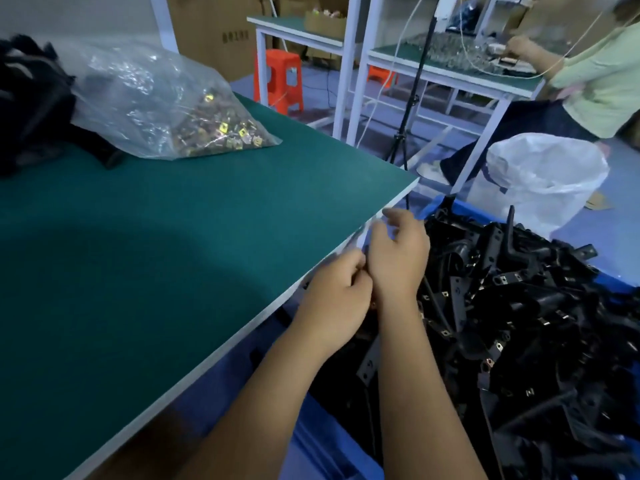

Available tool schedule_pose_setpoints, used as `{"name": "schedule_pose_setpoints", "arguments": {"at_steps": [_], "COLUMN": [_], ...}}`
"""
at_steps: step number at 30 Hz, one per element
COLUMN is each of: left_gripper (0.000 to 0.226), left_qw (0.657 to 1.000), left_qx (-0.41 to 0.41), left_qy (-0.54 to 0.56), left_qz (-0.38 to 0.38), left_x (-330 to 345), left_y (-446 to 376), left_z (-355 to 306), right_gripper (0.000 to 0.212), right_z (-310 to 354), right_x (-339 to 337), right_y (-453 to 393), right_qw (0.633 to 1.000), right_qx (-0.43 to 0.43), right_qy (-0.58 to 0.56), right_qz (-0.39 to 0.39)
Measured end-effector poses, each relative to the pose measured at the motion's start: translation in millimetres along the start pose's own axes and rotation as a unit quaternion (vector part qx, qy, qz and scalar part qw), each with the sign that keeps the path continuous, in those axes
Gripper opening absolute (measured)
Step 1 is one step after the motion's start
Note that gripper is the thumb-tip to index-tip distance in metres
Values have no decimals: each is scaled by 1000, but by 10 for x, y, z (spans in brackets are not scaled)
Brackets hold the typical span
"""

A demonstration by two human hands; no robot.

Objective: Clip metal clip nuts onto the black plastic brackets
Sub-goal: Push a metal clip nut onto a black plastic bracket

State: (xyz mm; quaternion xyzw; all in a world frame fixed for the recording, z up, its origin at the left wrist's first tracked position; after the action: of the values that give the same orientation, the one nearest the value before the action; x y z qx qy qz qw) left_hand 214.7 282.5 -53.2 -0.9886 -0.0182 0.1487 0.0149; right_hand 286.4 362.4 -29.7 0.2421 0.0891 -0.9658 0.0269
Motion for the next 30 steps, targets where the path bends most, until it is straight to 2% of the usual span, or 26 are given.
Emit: {"name": "schedule_pose_setpoints", "arguments": {"at_steps": [3, 6, 8, 10, 13, 15, 18, 21, 23, 25, 28, 30], "left_gripper": [16, 20, 25, 29, 26, 25, 30, 29, 28, 28, 27, 26], "left_qw": [992, 973, 960, 959, 943, 912, 845, 793, 764, 748, 757, 770], "left_qx": [61, 87, 90, 66, 16, -19, -43, -78, -104, -95, -118, -140], "left_qy": [70, 115, 150, 99, 8, -48, -90, -87, -71, -23, -8, -9], "left_qz": [-87, -180, -217, -256, -331, -408, -526, -598, -633, -657, -643, -623], "left_x": [-392, -848, -1223, -1632, -2248, -2653, -3136, -3377, -3449, -3521, -3590, -3596], "left_y": [147, 348, 489, 681, 1062, 1367, 1883, 2353, 2533, 2580, 2539, 2514], "left_z": [-260, -411, -421, -366, -170, -48, 87, 300, 447, 536, 601, 644], "right_gripper": [22, 16, 15, 16, 16, 14, 19, 25, 26, 31, 40, 45], "right_z": [656, 1267, 1606, 1869, 2104, 2139, 2071, 2039, 2098, 2172, 2187, 2168], "right_x": [245, 585, 873, 1221, 1815, 2179, 2581, 2842, 2974, 3081, 3125, 3147], "right_y": [-55, 4, 123, 285, 600, 807, 1042, 1119, 1084, 957, 692, 554], "right_qw": [997, 984, 968, 950, 911, 883, 853, 853, 870, 900, 950, 967], "right_qx": [-57, -125, -175, -212, -235, -247, -258, -282, -292, -270, -158, -80], "right_qy": [-50, -92, -107, -95, -17, 32, 80, 127, 126, 133, 106, 73], "right_qz": [18, 92, 142, 209, 337, 398, 448, 419, 376, 314, 246, 232]}}
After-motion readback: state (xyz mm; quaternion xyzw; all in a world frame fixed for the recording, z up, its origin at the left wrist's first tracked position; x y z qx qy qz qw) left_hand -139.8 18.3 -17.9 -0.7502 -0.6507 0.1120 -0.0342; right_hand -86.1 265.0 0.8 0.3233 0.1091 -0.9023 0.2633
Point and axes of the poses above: each hand's wrist, its own y-axis away from the middle knuckle, its own x-axis out of the palm, z = x × y, the point moved 2 cm from there along -y, towards the middle knuckle, and after that the axes turned 14 degrees about z, right-handed, at the moved point
